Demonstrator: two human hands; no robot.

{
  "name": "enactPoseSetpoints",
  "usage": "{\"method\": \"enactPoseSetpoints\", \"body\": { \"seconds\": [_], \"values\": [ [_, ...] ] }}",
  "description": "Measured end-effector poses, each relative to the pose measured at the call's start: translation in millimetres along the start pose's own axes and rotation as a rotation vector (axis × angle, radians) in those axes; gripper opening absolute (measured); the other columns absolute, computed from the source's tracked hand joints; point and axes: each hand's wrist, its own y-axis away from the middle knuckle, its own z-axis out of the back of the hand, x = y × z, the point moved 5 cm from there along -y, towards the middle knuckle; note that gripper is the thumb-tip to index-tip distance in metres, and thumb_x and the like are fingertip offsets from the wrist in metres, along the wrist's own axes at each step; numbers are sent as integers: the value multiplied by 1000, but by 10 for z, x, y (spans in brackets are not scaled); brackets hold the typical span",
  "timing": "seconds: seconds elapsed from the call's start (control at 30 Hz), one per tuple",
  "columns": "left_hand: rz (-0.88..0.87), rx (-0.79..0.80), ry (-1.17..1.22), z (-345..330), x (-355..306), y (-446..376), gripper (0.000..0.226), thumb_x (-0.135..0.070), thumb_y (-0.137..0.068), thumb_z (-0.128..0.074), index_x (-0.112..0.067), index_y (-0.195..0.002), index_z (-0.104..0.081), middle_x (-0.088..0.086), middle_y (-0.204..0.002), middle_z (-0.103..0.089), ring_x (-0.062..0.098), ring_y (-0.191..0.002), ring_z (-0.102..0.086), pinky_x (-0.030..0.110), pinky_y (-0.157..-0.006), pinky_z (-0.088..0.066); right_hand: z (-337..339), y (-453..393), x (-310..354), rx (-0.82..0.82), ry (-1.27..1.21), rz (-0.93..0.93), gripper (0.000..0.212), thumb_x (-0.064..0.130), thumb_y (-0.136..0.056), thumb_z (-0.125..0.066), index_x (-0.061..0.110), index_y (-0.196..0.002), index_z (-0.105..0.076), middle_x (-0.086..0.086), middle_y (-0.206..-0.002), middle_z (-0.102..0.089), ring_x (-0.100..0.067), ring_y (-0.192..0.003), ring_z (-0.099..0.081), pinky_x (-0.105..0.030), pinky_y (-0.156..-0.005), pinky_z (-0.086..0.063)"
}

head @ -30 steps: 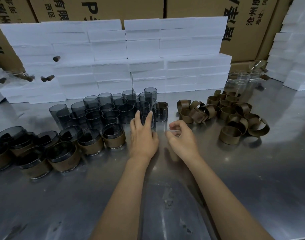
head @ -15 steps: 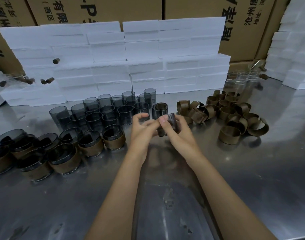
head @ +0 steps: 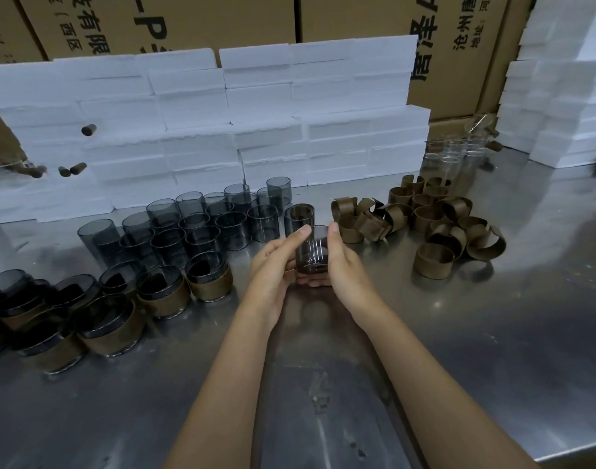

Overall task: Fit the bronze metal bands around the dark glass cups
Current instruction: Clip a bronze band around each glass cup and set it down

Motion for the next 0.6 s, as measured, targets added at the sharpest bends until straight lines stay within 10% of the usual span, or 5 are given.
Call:
{"method": "enactPoseSetpoints", "body": {
  "seconds": [0.4, 0.6],
  "values": [
    [-35, -120, 14, 108, 7, -18, 20, -22, -96, -70, -6, -106, -66, 15, -97, -76, 24, -82, -75, 35, -70, -63, 186, -19, -6, -196, 8, 57, 27, 36, -107, -50, 15, -104, -68, -5, -89, -74, -16, -69, -75, -23, -49, -56],
    [-22, -21, -83, -63, 5, 41, 29, -35, -101, -59, -13, -98, -77, 8, -88, -79, 18, -74, -76, 27, -56, -57, 153, -30, -28, -138, -129, -68, 68, 77, -77, -68, 23, -118, -66, -3, -106, -76, -11, -94, -74, -37, -90, -59]
  ]
}}
